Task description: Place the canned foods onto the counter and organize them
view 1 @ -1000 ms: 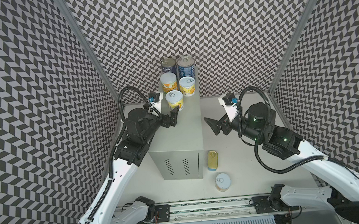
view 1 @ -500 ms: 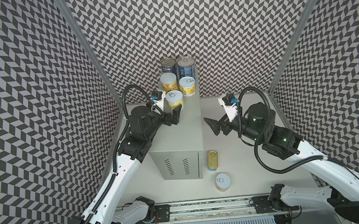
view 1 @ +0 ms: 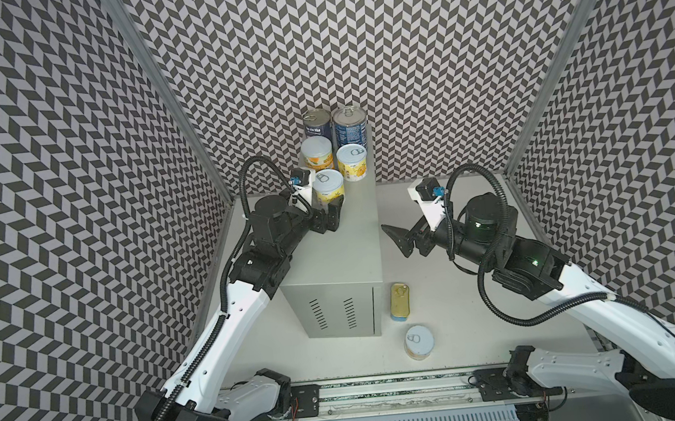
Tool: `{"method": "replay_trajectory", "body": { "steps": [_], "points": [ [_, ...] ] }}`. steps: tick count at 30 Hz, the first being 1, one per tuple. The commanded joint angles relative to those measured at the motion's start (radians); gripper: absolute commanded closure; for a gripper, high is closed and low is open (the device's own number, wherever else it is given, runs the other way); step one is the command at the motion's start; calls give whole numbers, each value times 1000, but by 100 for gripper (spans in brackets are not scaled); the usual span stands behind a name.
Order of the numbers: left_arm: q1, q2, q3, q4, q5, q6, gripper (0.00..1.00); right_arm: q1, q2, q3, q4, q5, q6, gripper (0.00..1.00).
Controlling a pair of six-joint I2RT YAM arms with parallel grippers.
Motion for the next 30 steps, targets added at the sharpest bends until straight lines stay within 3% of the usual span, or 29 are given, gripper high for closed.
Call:
{"method": "replay_trajectory", "body": {
  "steps": [1,12,20,30],
  "points": [
    [-3,27,9,45,-29,-7,2,-3,-11,-9,58,-22,-17,1],
    [-5,57,0,102,-52,-3,5,-4,4,0,43,-170,-53,0],
    [-5,74,1,123,-60,16,6,-3,33,21,25,-165,-62,1],
    [-4,86,-34,176,-86,41,14,-3,61,48,4,-151,-77,1]
  ]
}}
